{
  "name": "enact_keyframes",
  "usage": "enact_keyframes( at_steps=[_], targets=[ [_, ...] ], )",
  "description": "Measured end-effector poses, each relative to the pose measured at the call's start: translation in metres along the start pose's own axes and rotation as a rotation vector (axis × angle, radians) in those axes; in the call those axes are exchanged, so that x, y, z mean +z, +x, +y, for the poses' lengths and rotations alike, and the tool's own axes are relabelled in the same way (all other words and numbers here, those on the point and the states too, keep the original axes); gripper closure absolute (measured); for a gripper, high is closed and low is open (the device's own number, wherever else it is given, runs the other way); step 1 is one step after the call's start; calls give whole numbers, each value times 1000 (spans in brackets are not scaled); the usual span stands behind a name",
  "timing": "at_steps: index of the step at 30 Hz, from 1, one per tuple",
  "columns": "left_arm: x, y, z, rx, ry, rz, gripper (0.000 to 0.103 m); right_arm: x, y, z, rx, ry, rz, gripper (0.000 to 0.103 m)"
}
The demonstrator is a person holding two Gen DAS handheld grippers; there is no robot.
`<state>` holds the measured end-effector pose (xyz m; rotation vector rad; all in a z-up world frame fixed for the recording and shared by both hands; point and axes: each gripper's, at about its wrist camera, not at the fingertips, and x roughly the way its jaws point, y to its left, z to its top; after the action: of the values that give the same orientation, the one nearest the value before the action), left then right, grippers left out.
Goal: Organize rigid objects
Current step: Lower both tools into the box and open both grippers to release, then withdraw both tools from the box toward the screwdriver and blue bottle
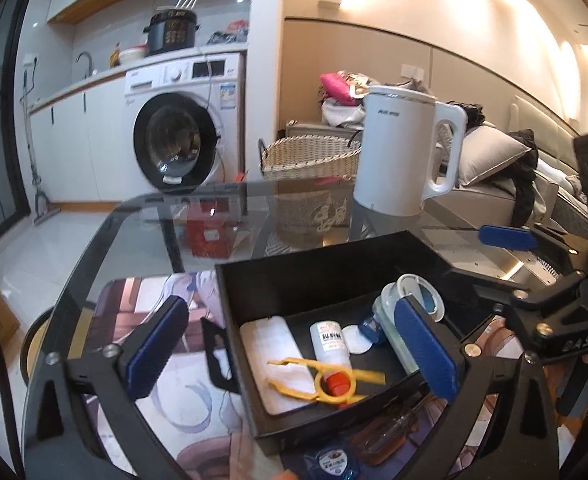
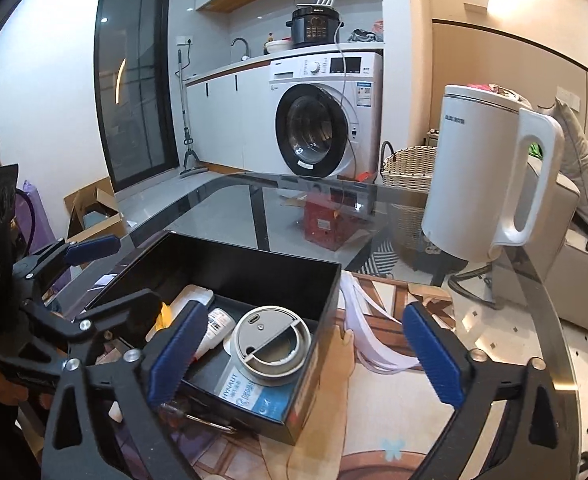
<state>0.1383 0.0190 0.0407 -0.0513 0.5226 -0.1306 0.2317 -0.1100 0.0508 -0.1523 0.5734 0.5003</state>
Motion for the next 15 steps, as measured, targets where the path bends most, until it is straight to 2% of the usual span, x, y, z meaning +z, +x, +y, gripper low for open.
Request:
enact_keyframes(
  at_steps=[3,7,12,15],
  targets=[
    [1,-7,9,2,-63,-7,0,-1,-2,-3,2,7,7,0],
    [0,-19,16,31,-97,-10,0,-5,-7,-5,2,19,21,0],
    [-7,-37,22,61,-101,-17,0,-10,-17,2,9,-7,33,0],
    [-12,-45,23,86,-65,-3,0,-15,-22,7,22,-23,53,0]
  ],
)
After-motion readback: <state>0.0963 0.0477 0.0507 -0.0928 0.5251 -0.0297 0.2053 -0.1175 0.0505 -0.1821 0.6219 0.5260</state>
